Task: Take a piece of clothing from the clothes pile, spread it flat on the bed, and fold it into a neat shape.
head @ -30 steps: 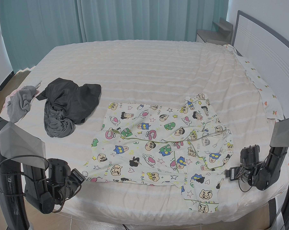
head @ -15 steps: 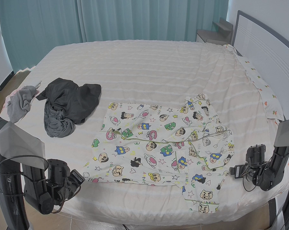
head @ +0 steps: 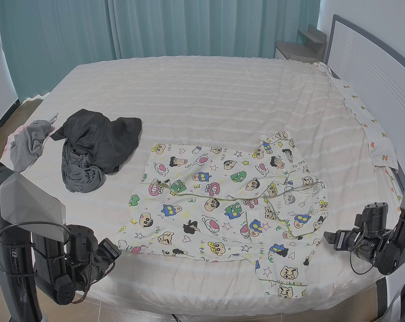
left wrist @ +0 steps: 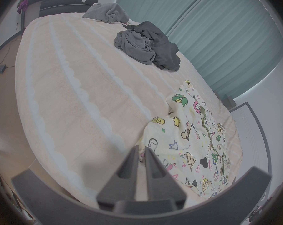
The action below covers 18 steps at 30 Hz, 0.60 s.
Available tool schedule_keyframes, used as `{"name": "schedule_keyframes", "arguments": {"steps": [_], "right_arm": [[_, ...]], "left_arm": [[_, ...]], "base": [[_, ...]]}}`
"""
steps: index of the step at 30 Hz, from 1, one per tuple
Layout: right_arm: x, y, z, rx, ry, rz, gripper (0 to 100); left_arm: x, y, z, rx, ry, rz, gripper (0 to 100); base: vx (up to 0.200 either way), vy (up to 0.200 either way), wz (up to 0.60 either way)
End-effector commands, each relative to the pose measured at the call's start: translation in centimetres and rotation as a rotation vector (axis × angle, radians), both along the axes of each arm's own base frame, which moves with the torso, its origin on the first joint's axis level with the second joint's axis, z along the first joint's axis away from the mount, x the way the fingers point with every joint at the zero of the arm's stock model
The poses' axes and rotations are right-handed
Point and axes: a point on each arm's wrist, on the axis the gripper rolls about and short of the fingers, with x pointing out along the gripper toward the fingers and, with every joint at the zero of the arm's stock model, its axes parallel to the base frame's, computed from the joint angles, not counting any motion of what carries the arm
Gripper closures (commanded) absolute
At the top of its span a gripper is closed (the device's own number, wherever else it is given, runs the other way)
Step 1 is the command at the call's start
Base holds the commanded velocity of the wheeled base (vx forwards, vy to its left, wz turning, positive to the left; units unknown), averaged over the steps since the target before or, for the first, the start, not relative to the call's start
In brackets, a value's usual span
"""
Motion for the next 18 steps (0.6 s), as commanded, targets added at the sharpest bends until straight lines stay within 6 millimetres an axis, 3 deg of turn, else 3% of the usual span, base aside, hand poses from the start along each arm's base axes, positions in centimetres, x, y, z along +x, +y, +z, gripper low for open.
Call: {"name": "schedule_keyframes", "arguments": {"steps": [1, 11, 18], "right_arm": [[-1.0, 0.1, 0.6, 0.017, -0.013, 0.005, 0], [-2.6, 0.4, 0.8, 0.063, -0.063, 0.034, 0], [-2.4, 0.5, 1.6, 0.141, -0.130, 0.007, 0]], "left_arm": [[-0.1, -0.3, -0.2, 0.002, 0.008, -0.012, 0], [-0.5, 0.2, 0.1, 0.082, 0.006, -0.046, 0], [-1.9, 0.5, 3.3, 0.109, -0.092, -0.078, 0]], "base": [[0.000, 0.000, 0.00], [0.000, 0.000, 0.00], [0.000, 0.000, 0.00]]}}
